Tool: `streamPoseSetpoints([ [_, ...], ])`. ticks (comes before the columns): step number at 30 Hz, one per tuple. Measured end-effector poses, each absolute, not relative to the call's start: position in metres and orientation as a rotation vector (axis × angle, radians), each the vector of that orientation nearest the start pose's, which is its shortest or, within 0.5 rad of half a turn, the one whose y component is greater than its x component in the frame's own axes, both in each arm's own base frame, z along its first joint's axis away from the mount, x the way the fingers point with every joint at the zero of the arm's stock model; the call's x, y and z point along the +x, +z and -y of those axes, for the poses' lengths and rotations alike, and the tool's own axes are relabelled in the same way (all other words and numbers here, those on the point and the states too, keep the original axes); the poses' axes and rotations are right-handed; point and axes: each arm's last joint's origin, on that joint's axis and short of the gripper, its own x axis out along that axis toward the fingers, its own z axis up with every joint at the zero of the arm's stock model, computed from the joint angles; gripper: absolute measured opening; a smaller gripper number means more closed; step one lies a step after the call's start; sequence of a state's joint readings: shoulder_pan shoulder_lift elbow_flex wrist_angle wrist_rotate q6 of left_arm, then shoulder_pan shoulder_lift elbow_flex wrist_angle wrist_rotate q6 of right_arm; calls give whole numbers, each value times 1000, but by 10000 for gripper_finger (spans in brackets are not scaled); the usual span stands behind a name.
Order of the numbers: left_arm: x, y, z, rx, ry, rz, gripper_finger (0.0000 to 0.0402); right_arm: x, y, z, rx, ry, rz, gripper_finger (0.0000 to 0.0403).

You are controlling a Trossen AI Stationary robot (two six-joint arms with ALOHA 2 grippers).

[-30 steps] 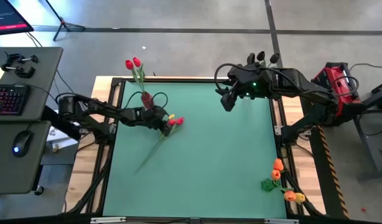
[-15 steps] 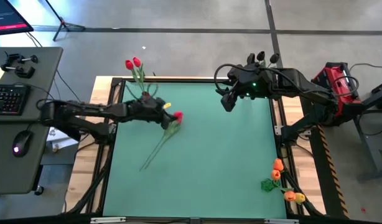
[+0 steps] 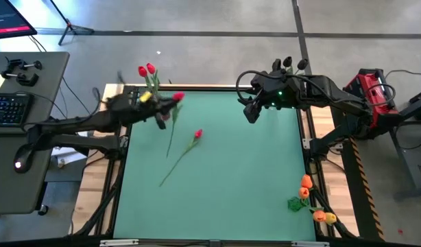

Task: Sort flowers into vase by color
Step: Put the red tulip into the red vase

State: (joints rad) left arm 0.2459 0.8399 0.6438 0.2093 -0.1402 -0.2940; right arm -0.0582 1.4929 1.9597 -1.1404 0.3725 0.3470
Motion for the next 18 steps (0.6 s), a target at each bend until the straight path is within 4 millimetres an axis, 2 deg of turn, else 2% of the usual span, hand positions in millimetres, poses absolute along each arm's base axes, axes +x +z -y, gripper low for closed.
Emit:
streamPoseSetpoints([
  [4, 172, 340, -50, -21, 465, 234, 6, 264, 471, 26, 234, -528, -587, 197],
  [9, 155, 354, -52, 243, 720, 267, 6, 264, 471, 24, 249, -526, -584, 197],
  [12, 146, 360, -53, 310, 839, 275, 6, 264, 471, 23, 253, -521, -585, 197],
  [18, 134, 367, -58, 376, 931, 299, 12, 264, 471, 22, 254, -520, -586, 197],
])
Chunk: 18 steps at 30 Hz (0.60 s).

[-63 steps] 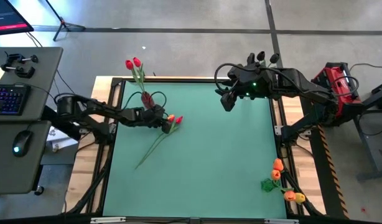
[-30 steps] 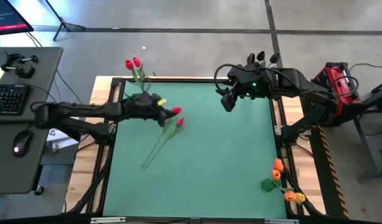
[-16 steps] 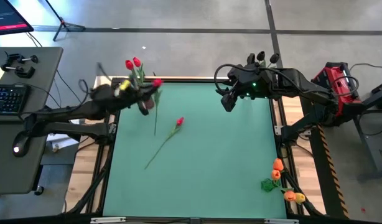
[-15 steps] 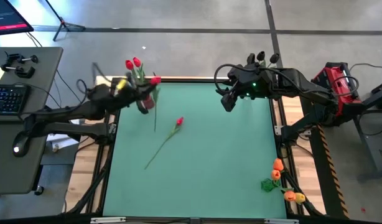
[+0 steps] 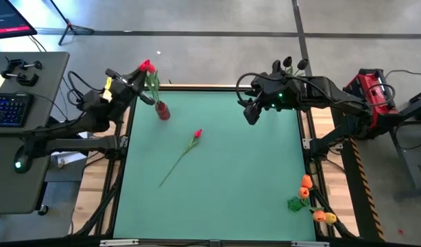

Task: Sort flowers into vase by color
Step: Put the red tulip into the red vase

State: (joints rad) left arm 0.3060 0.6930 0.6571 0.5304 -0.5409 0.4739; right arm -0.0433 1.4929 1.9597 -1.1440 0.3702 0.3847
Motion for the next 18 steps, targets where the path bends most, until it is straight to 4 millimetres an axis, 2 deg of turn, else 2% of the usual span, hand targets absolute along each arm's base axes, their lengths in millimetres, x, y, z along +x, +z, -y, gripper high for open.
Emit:
streamPoseSetpoints([
  [8, 128, 356, -78, 370, 1043, 285, 12, 264, 471, 22, 253, -522, -584, 197],
  [18, 123, 357, -90, 373, 1082, 331, 12, 264, 471, 22, 254, -522, -584, 197],
])
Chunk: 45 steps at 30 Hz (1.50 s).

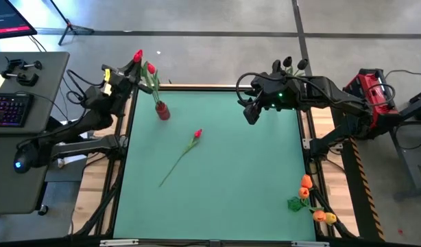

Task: Sort flowers into vase by color
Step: Put the red tulip into the red vase

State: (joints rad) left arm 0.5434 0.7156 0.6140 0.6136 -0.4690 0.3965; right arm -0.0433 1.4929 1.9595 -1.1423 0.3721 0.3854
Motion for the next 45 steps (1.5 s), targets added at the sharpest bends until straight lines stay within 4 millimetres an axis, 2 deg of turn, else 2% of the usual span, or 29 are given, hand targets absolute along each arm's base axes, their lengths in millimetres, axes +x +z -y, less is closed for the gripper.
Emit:
streamPoseSetpoints([
  [22, 141, 346, -113, 373, 1090, 290, 12, 264, 471, 22, 254, -521, -584, 197],
  [30, 142, 336, -116, 234, 1134, 233, 18, 264, 471, 22, 254, -522, -585, 197],
  [33, 142, 331, -117, 168, 1175, 202, 35, 264, 471, 22, 252, -521, -586, 197],
  [37, 141, 326, -117, 95, 1177, 187, 78, 264, 471, 22, 245, -519, -588, 197],
  [45, 132, 331, -110, 52, 1174, 227, 161, 264, 471, 22, 232, -515, -591, 197],
])
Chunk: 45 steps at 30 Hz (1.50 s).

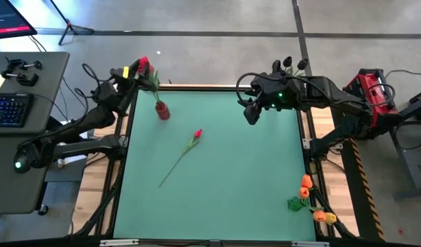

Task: Sort flowers into vase by color
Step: Put the red tulip into the red vase

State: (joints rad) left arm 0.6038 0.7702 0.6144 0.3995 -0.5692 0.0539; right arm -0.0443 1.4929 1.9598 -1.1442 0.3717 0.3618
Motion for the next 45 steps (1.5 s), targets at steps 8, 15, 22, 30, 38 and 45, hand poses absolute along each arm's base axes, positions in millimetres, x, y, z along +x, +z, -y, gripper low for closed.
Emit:
streamPoseSetpoints([
  [8, 118, 340, -94, 49, 1131, 277, 186, 264, 471, 23, 222, -533, -587, 197],
  [15, 115, 341, -77, 16, 946, 275, 186, 264, 471, 23, 223, -533, -587, 197],
  [22, 128, 327, -60, -32, 716, 130, 186, 265, 471, 23, 224, -533, -584, 197],
  [30, 138, 310, -34, -50, 460, -57, 186, 264, 472, 23, 251, -541, -576, 197],
  [38, 160, 277, -21, -261, 379, -313, 186, 265, 472, 23, 292, -549, -567, 197],
  [45, 196, 246, -15, -348, 389, -480, 186, 265, 471, 22, 320, -531, -568, 197],
])
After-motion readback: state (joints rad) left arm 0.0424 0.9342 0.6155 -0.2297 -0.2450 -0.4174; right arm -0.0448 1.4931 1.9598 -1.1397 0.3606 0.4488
